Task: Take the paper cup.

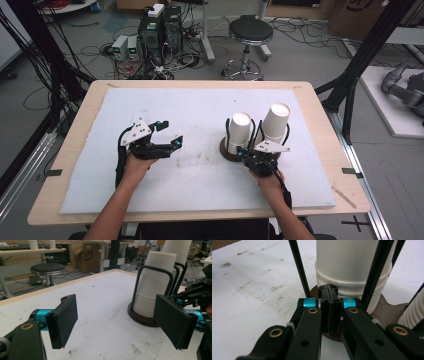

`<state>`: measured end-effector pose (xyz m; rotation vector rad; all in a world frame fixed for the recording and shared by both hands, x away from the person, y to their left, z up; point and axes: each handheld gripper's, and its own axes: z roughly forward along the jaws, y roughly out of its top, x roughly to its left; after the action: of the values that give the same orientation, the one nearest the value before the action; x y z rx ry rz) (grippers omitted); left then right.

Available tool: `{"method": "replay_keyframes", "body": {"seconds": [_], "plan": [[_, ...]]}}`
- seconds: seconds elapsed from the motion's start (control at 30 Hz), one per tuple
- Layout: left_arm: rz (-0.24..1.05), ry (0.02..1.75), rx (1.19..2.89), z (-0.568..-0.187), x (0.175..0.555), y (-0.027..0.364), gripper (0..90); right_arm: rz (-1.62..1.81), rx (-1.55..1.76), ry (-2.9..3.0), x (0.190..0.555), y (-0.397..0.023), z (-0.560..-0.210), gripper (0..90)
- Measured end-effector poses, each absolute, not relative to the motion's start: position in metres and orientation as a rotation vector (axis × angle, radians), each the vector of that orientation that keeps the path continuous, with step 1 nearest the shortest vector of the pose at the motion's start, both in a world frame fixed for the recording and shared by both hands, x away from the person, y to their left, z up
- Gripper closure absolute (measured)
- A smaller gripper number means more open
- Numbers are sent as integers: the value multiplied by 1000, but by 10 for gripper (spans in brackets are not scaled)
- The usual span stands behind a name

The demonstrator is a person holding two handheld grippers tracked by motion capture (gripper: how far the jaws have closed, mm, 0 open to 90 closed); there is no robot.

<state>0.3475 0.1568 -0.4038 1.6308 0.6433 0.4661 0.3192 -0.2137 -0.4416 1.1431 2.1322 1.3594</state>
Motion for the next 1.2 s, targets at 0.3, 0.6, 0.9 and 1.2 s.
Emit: {"method": "replay_keyframes", "body": {"seconds": [0.3, 0.6, 0.9, 1.2], "plan": [[428, 552, 1684, -379, 366, 125, 198, 1352, 1120, 2130, 320, -214, -441, 900], [345, 462, 1734, -358, 385, 77, 197, 1354, 1124, 2132, 320, -214, -442, 900], [281, 375, 1793, -347, 401, 28, 195, 1353, 1112, 2140, 320, -213, -443, 900], [246, 351, 1842, -349, 410, -2, 195, 1359, 1112, 2138, 320, -214, -443, 900]]}}
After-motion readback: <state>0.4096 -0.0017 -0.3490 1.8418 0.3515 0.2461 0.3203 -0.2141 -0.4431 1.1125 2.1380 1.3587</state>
